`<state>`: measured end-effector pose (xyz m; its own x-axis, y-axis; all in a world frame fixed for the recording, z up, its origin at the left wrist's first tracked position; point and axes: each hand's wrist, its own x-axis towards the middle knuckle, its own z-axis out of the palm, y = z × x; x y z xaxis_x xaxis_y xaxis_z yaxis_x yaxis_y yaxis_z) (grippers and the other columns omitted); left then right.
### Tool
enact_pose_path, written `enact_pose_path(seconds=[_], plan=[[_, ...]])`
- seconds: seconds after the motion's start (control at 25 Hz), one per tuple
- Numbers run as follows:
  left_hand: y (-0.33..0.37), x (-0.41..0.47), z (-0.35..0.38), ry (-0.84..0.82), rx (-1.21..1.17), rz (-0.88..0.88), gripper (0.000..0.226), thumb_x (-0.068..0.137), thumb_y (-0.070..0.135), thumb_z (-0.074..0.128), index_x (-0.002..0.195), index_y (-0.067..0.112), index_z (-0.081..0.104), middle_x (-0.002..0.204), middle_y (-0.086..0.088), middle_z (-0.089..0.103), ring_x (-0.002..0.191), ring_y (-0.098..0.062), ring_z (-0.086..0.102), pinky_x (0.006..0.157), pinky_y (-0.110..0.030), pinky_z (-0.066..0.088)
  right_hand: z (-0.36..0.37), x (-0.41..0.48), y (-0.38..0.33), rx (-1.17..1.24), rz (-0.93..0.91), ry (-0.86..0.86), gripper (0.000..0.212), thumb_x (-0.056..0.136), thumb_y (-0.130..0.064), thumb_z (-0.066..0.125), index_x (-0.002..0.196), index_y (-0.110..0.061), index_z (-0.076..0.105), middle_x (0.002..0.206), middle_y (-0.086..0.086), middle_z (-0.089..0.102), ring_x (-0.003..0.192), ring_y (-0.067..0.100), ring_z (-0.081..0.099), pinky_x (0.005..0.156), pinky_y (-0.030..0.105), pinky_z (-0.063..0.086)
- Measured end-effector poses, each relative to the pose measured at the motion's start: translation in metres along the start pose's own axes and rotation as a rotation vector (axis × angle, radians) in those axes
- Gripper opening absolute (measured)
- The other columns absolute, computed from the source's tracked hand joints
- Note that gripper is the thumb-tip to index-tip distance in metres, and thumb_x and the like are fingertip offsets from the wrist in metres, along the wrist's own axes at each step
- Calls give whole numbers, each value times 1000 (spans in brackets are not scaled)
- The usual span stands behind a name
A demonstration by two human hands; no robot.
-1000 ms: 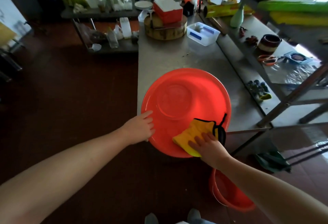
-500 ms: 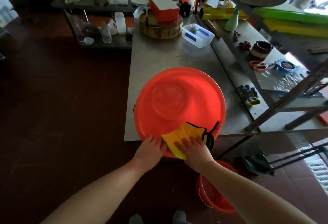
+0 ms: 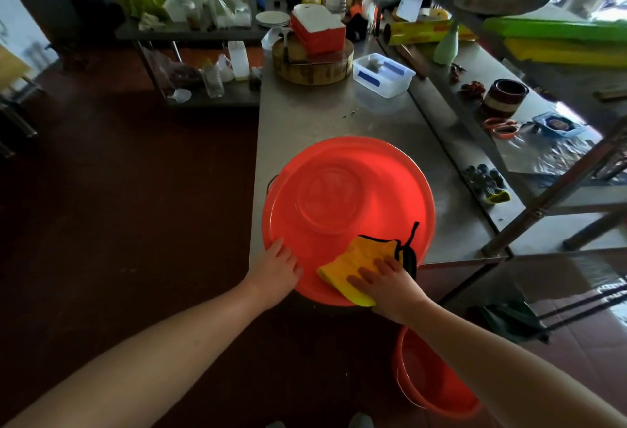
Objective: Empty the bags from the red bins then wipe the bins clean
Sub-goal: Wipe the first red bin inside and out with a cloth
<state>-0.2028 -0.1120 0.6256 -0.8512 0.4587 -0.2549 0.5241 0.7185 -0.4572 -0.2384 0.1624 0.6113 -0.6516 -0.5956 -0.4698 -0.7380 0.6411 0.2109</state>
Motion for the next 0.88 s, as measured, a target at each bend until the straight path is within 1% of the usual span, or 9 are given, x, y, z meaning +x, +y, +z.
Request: enact_pose_path(seconds=[0.12, 0.2, 0.32, 0.44, 0.52, 0.56, 0.68, 0.76, 0.88], plan=[[17, 5, 9, 10, -71, 19, 52, 99, 36, 52, 146, 17, 44, 143, -15, 51, 134, -37, 45, 120, -57, 16, 3, 3, 3, 1, -22, -2, 78, 87, -37, 69, 155, -34, 31, 152, 3, 45, 135, 44, 42, 116, 56, 26], [27, 9, 16, 28, -91, 35, 50, 102, 37, 47, 147, 15, 43, 144, -15, 52, 132, -38, 47, 117, -56, 20, 7, 6, 6, 52, -10, -31, 73, 90, -46, 62, 155, -37, 29, 154, 2, 40, 139, 42, 36, 118, 54, 21], [37, 8, 21, 38, -75, 55, 48, 101, 34, 44, 144, 12, 48, 141, -18, 54, 129, -39, 51, 116, -54, 29, 5, 18, 3, 173, 59, -113, 78, 86, -80, 21, 152, -40, 32, 158, 0, 32, 141, 36, 31, 116, 53, 20], [38, 5, 19, 64, -17, 92, 43, 91, 29, 54, 129, 12, 64, 124, -16, 67, 111, -35, 64, 105, -48, 45, 0, 37, -9, 261, 77, -134, 68, 95, -69, 11, 149, -37, 36, 157, 5, 32, 136, 37, 35, 112, 52, 26], [38, 5, 22, 89, -12, 122, 41, 88, 28, 56, 123, 11, 67, 120, -17, 69, 106, -34, 66, 102, -46, 48, 5, 53, -17, 327, 92, -116, 80, 85, -67, -1, 152, -37, 31, 159, 8, 30, 137, 38, 33, 113, 51, 26], [38, 6, 25, 102, -8, 130, 41, 87, 29, 59, 122, 10, 67, 119, -17, 69, 106, -34, 66, 101, -46, 48, 8, 60, -21, 360, 110, -101, 82, 84, -66, -3, 153, -37, 29, 160, 8, 27, 139, 38, 31, 114, 52, 24], [44, 11, 29, 69, -36, 138, 40, 87, 32, 61, 120, 11, 69, 116, -16, 71, 104, -33, 67, 101, -46, 48, 19, 87, -31, 473, 218, -97, 61, 102, -60, 16, 159, -37, 18, 168, 7, 10, 153, 38, 7, 120, 59, 5], [50, 12, 29, 89, -65, 133, 40, 90, 31, 50, 120, 13, 70, 115, -14, 71, 105, -33, 67, 100, -45, 49, 20, 102, -33, 540, 272, -117, 64, 101, -65, 17, 160, -40, 9, 170, 2, -2, 154, 37, -6, 119, 63, -6], [57, 15, 36, 186, -93, 89, 46, 91, 28, 38, 121, 15, 70, 117, -14, 71, 106, -31, 67, 98, -43, 50, 23, 131, -32, 621, 296, -143, 70, 97, -73, 16, 159, -44, 2, 170, -2, -7, 154, 39, -9, 116, 65, -10]])
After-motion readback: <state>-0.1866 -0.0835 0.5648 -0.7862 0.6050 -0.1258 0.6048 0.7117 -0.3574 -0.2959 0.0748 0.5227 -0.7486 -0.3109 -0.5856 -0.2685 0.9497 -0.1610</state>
